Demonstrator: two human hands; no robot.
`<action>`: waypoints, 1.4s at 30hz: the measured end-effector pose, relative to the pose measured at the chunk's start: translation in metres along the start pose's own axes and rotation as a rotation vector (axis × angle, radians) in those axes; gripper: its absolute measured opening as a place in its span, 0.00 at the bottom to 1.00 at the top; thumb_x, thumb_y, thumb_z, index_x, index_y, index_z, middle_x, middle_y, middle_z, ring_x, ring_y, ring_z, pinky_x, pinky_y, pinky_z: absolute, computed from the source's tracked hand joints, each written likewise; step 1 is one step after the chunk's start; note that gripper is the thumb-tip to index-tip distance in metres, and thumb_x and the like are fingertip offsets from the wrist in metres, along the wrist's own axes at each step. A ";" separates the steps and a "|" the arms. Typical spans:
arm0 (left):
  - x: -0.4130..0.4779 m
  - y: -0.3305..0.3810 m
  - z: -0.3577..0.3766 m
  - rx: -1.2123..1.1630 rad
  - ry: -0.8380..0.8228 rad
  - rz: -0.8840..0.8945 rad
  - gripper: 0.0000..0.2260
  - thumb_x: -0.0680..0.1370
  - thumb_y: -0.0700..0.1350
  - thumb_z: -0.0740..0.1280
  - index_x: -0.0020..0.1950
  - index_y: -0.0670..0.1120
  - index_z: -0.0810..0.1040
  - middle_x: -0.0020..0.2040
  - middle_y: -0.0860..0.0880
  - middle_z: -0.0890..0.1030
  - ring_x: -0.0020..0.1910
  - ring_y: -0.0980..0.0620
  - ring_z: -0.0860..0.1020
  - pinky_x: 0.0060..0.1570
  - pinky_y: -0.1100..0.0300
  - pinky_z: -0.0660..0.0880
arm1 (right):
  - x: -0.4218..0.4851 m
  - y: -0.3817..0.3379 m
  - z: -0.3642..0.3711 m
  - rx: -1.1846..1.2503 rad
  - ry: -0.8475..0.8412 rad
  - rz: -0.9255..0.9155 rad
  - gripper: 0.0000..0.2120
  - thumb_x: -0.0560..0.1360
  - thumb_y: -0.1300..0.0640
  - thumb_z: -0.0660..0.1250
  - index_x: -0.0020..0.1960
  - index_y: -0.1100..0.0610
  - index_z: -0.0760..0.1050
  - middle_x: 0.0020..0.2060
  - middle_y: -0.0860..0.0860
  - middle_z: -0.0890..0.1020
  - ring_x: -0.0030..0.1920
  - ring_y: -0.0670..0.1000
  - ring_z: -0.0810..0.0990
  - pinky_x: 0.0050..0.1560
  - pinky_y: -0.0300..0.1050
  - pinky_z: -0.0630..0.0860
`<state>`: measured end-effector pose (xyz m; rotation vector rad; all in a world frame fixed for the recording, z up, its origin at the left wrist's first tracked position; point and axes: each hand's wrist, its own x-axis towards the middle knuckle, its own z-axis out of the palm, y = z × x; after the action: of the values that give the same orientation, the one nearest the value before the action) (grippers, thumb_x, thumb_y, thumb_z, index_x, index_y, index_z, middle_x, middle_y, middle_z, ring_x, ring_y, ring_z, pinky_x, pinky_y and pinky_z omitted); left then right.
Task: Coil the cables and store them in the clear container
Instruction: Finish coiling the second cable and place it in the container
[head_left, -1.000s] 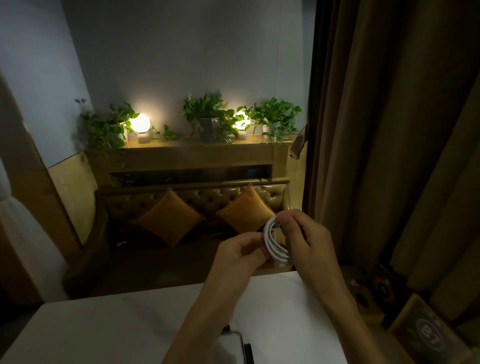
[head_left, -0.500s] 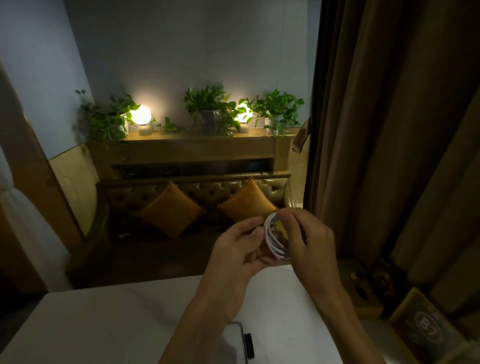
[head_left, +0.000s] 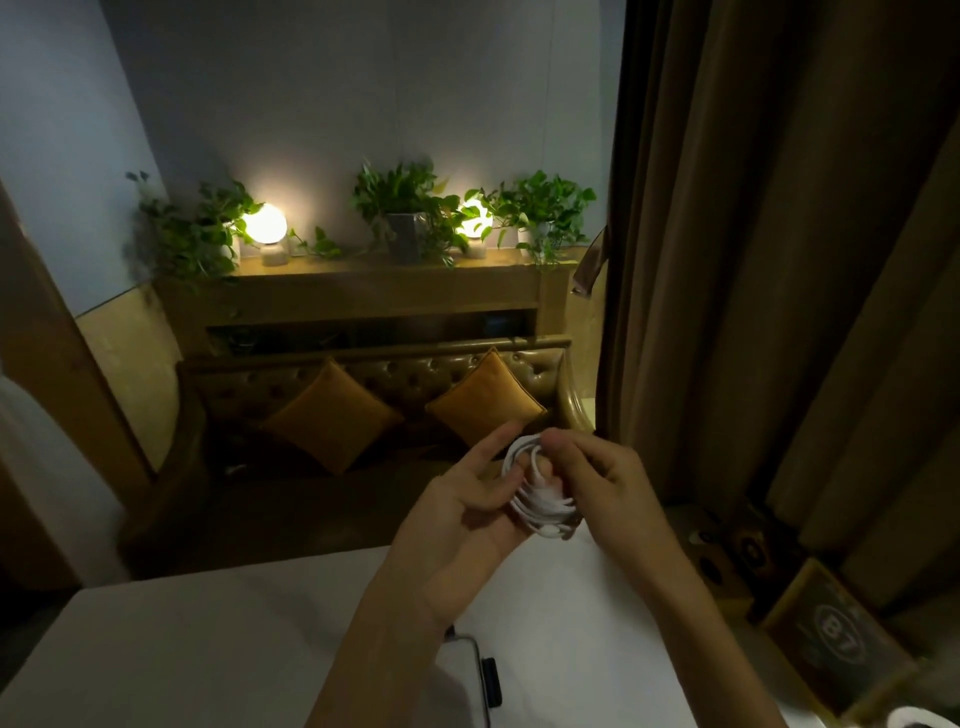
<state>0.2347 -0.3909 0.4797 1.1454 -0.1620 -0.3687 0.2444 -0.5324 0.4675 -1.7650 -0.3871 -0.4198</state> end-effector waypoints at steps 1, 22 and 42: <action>-0.002 -0.001 0.000 -0.101 -0.008 -0.008 0.19 0.78 0.35 0.58 0.70 0.42 0.67 0.69 0.35 0.69 0.68 0.35 0.70 0.70 0.39 0.63 | 0.000 0.000 0.001 -0.025 0.012 -0.025 0.11 0.78 0.56 0.59 0.46 0.46 0.79 0.37 0.33 0.82 0.41 0.37 0.81 0.38 0.27 0.75; -0.002 -0.006 0.006 0.075 0.385 0.251 0.06 0.79 0.43 0.62 0.54 0.44 0.75 0.48 0.44 0.84 0.44 0.47 0.85 0.39 0.57 0.82 | 0.003 -0.008 -0.008 -0.137 0.055 -0.087 0.12 0.78 0.53 0.58 0.52 0.52 0.80 0.43 0.42 0.83 0.45 0.41 0.80 0.43 0.31 0.76; -0.004 -0.004 -0.005 0.580 0.179 0.232 0.12 0.78 0.57 0.59 0.49 0.50 0.75 0.44 0.51 0.79 0.43 0.54 0.79 0.45 0.61 0.77 | 0.003 -0.001 0.002 -0.372 -0.037 -0.253 0.10 0.78 0.49 0.56 0.50 0.48 0.76 0.41 0.30 0.74 0.42 0.29 0.76 0.40 0.22 0.71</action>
<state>0.2322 -0.3868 0.4747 1.7038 -0.2508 -0.0035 0.2466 -0.5307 0.4689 -2.0949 -0.5913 -0.6731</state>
